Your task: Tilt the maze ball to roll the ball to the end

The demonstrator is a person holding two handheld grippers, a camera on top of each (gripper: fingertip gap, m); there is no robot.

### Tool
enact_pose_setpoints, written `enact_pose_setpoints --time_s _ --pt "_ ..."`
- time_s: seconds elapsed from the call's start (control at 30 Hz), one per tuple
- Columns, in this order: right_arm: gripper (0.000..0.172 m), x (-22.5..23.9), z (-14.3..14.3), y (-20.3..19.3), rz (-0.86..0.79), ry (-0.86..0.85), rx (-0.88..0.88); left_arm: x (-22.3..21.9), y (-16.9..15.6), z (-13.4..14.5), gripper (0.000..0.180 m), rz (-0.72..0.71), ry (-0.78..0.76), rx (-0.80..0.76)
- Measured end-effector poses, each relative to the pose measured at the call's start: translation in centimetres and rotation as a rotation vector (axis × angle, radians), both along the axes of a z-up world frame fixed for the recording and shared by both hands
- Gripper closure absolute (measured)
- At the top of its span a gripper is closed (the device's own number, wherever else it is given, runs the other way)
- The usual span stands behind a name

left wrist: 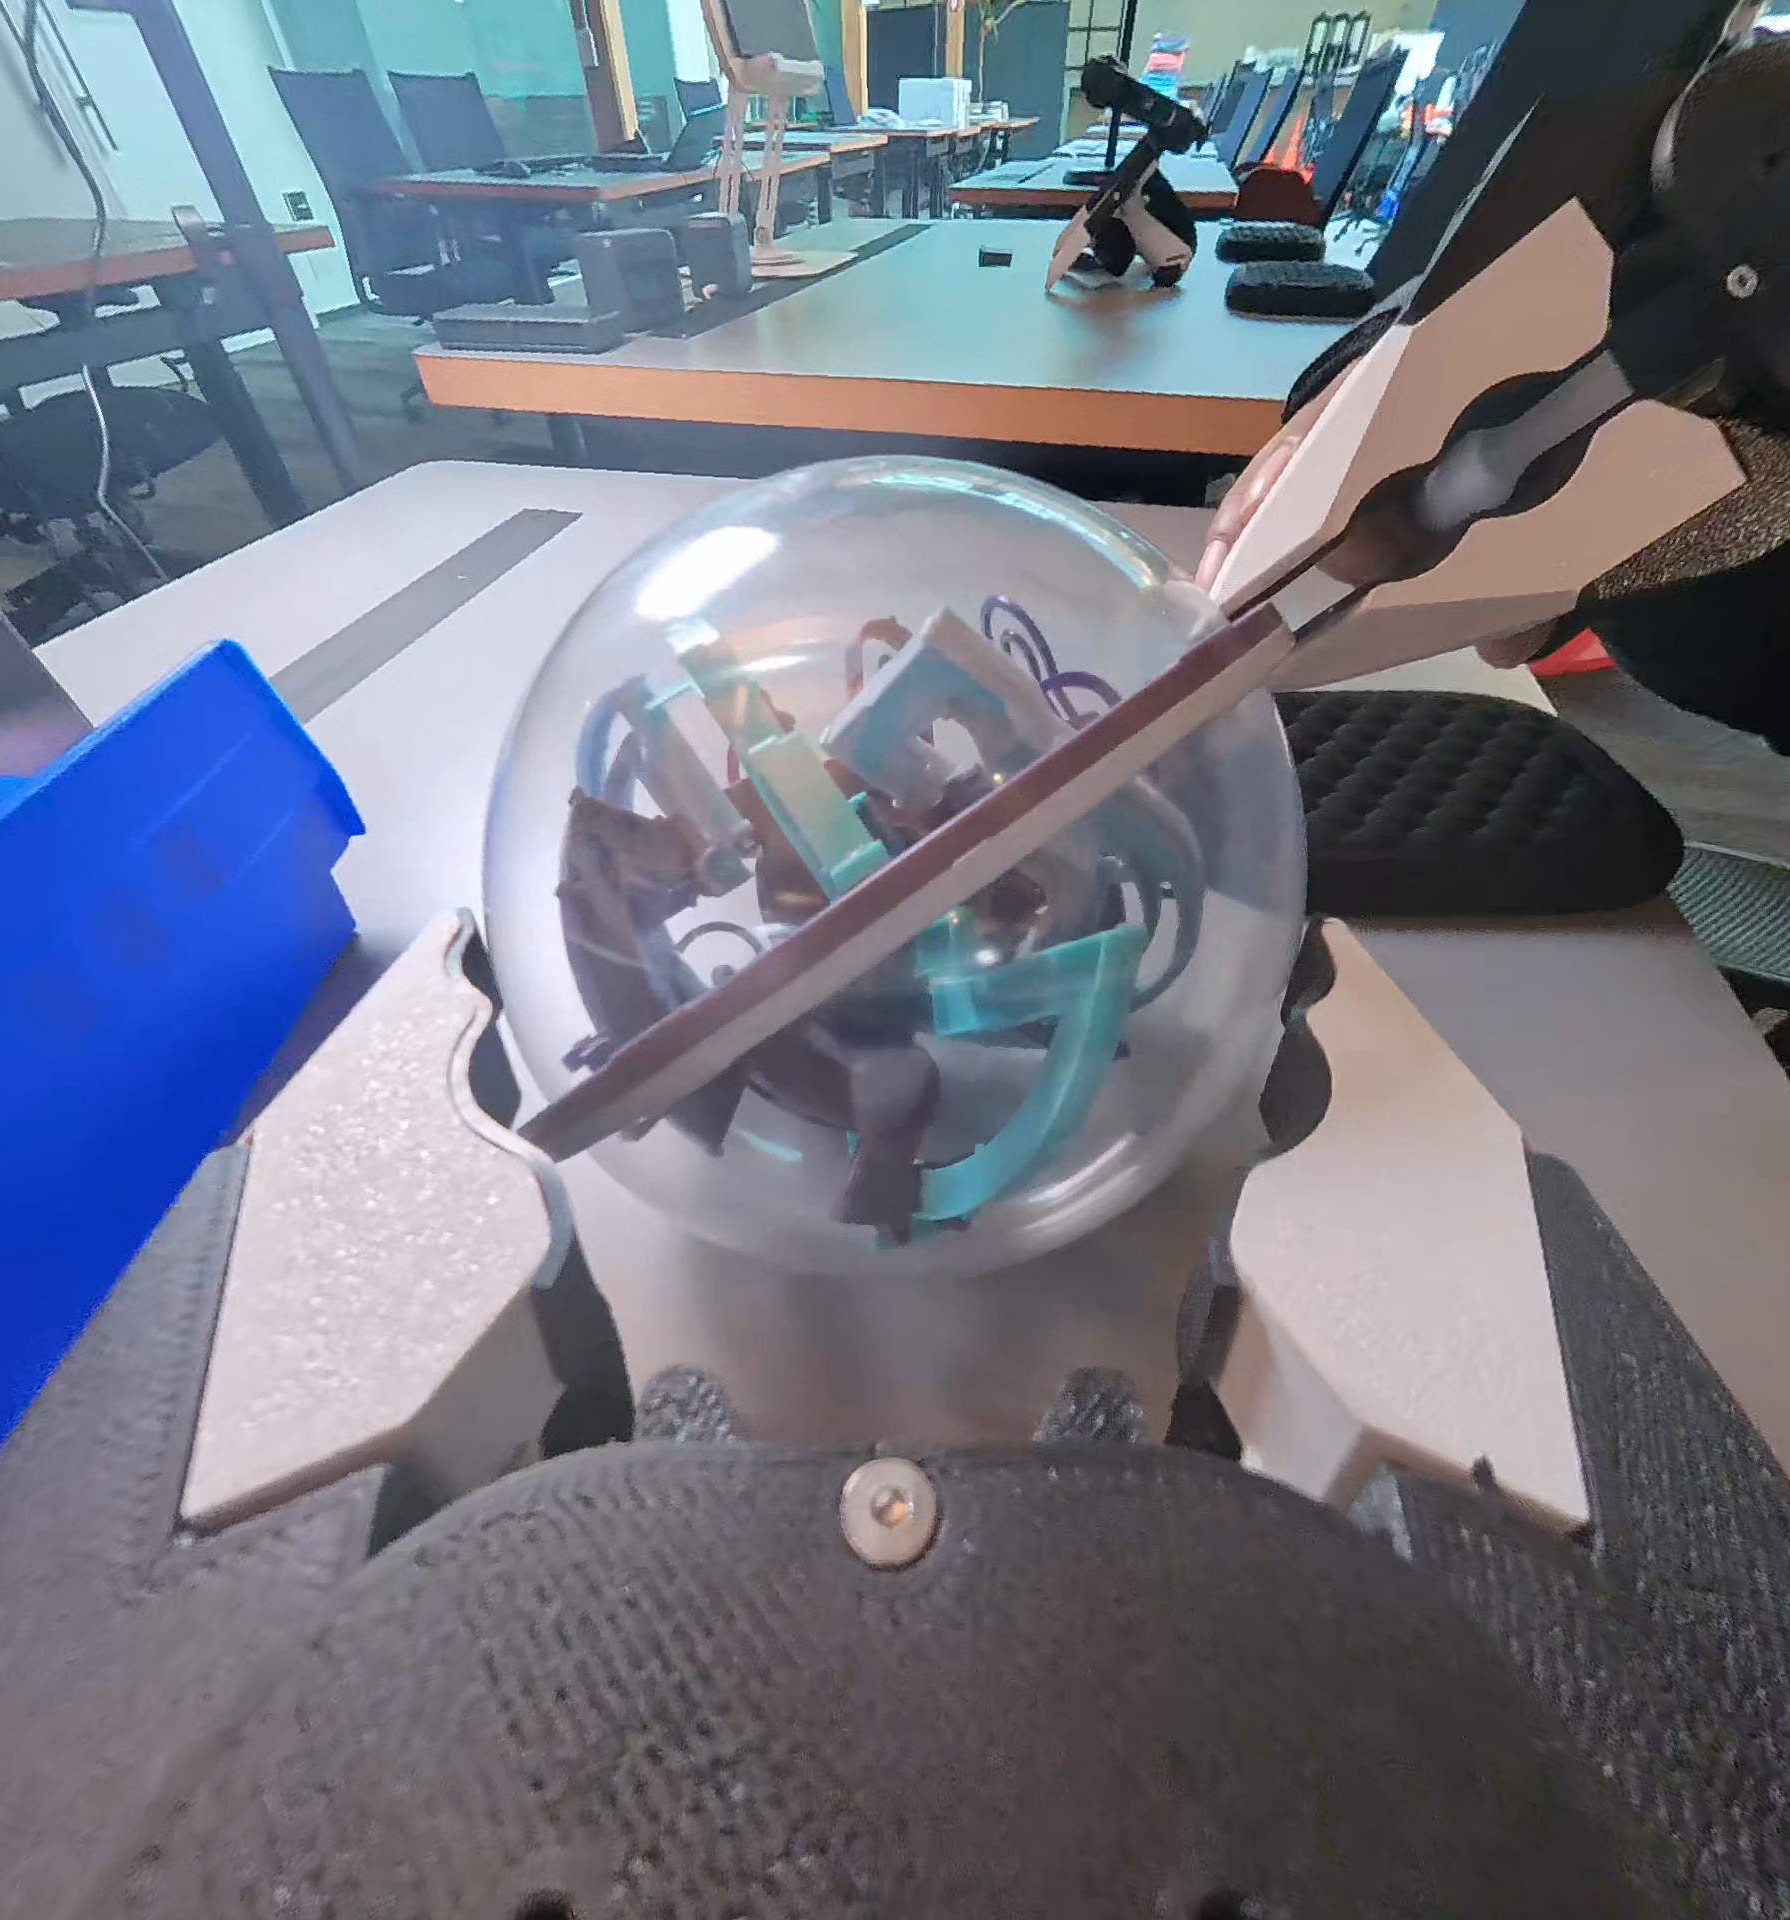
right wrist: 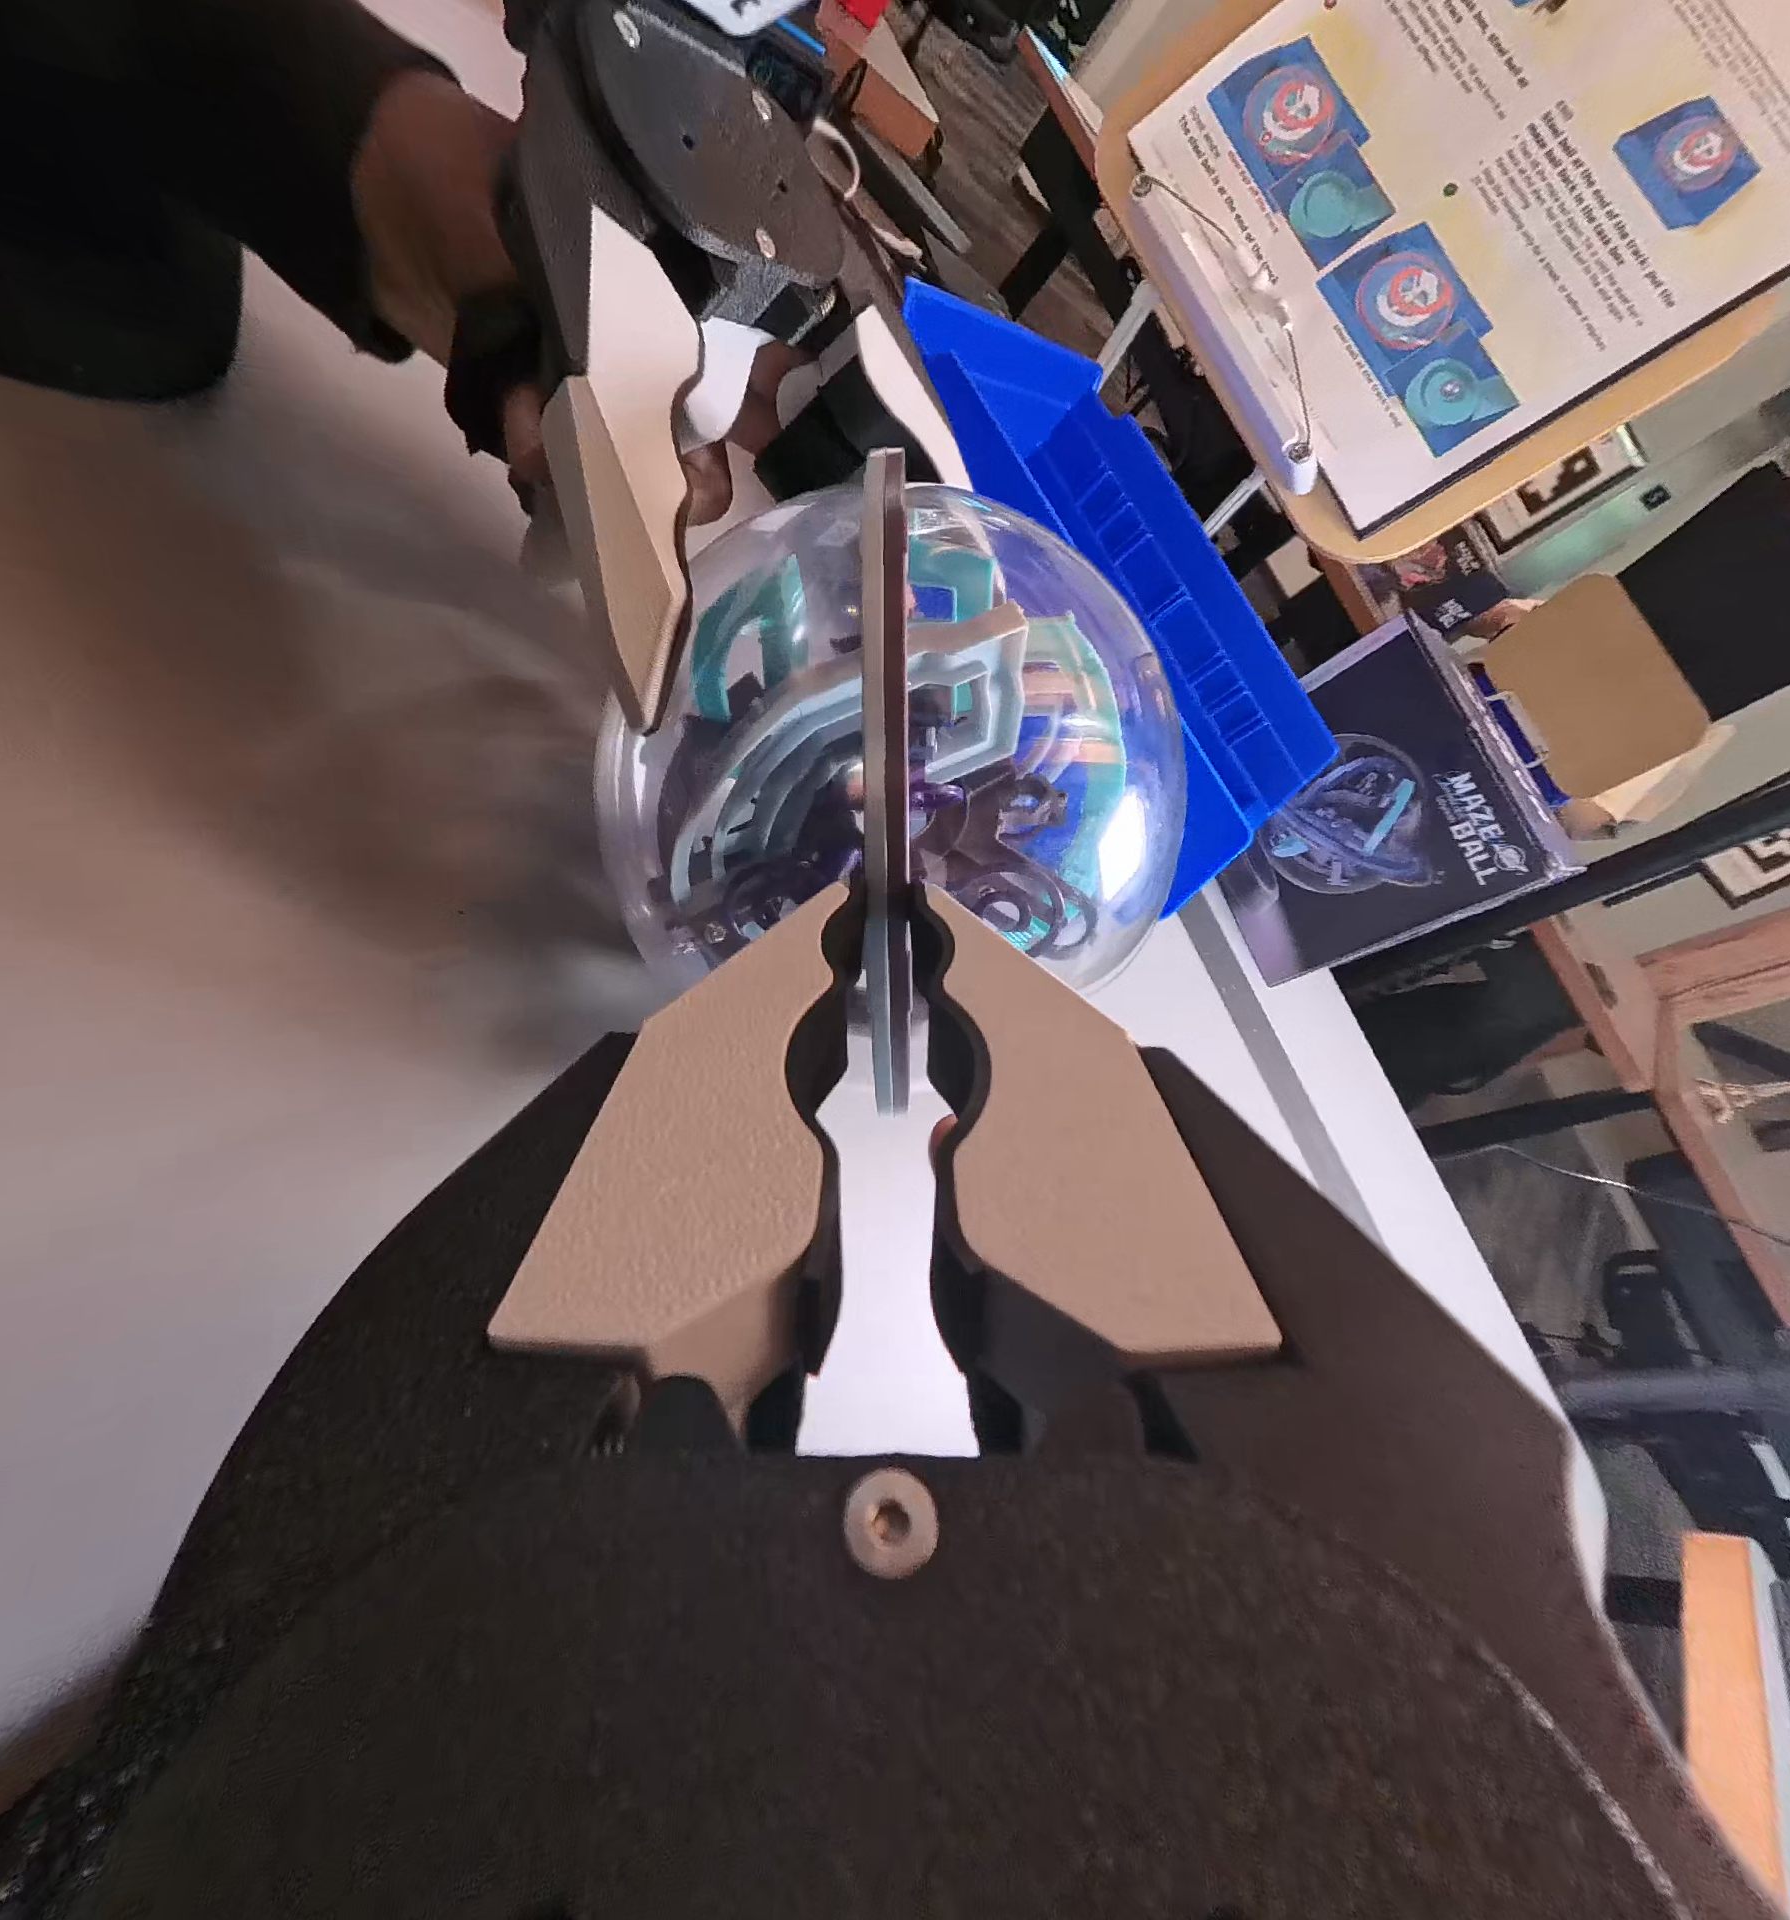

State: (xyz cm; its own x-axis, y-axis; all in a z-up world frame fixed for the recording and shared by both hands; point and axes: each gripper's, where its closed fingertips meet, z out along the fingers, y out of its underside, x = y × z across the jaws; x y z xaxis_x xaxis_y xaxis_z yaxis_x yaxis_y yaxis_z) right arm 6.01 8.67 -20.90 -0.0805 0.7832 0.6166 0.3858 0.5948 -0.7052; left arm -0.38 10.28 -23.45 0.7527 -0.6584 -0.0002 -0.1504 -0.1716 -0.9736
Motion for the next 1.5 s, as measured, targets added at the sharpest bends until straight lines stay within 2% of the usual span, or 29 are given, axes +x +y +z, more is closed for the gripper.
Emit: enact_pose_setpoints --time_s 0.03,0.07,0.1,0.23,0.27,0.33,0.4,0.47,0.57,0.7,0.83,0.9,0.97,1.27,1.5 --pt "0.167 0.0 0.0 0.1 0.007 0.005 -0.016 -0.1 0.1 0.0 0.035 0.0 -0.013 -0.004" --pt "0.163 -0.1 0.0 0.0 0.022 0.007 -0.043 -0.1 0.2 0.1 0.035 0.002 -0.024 -0.007" --pt "0.15 -0.1 0.0 0.0 0.036 0.008 -0.076 -0.2 0.3 0.1 0.035 0.005 -0.037 -0.012" --pt "0.076 -0.2 -0.4 1.2 0.055 -0.018 -0.133 -0.4 0.9 0.3 0.036 0.013 -0.086 -0.047" --pt "0.064 -0.4 -0.9 1.6 0.068 -0.048 -0.133 -0.5 1.1 0.4 0.037 0.015 -0.105 -0.059" --pt "0.048 -1.0 -2.2 2.7 0.104 -0.087 -0.149 -0.6 1.5 0.6 0.037 0.009 -0.142 -0.088" --pt "0.041 -1.8 -3.3 3.9 0.129 -0.1 -0.203 -0.7 2.0 0.7 0.038 0.008 -0.182 -0.119" --pt "0.036 -2.7 -3.9 4.5 0.159 -0.083 -0.28 -0.8 2.3 0.8 0.04 0.007 -0.208 -0.138" --pt "0.046 -3.4 -3.3 5.1 0.163 -0.018 -0.331 -1.0 2.3 0.8 0.041 0.016 -0.228 -0.137" --pt "0.046 -3.5 -3.4 5.0 0.172 0.013 -0.352 -0.9 2.0 0.8 0.037 -0.002 -0.22 -0.103" --pt "0.047 -3.2 -3.6 5.2 0.178 0.028 -0.393 -0.5 1.1 -0.7 0.03 -0.056 -0.078 -0.039" --pt "0.047 -3.1 -3.7 5.2 0.186 0.041 -0.417 -0.8 1.3 -2.9 0.029 -0.041 0.064 -0.044" --pt "0.048 -3.1 -3.6 5.2 0.194 0.058 -0.445 -0.5 1.8 -3.8 0.027 -0.021 0.096 -0.062" --pt "0.047 -2.5 -3.8 5.1 0.22 0.091 -0.561 0.2 1.9 -2.2 0.031 0.009 0.132 0.044" --pt "0.048 -2.6 -3.7 4.5 0.238 0.108 -0.553 -0.2 1.2 -2.4 0.032 -0.001 0.139 0.042"
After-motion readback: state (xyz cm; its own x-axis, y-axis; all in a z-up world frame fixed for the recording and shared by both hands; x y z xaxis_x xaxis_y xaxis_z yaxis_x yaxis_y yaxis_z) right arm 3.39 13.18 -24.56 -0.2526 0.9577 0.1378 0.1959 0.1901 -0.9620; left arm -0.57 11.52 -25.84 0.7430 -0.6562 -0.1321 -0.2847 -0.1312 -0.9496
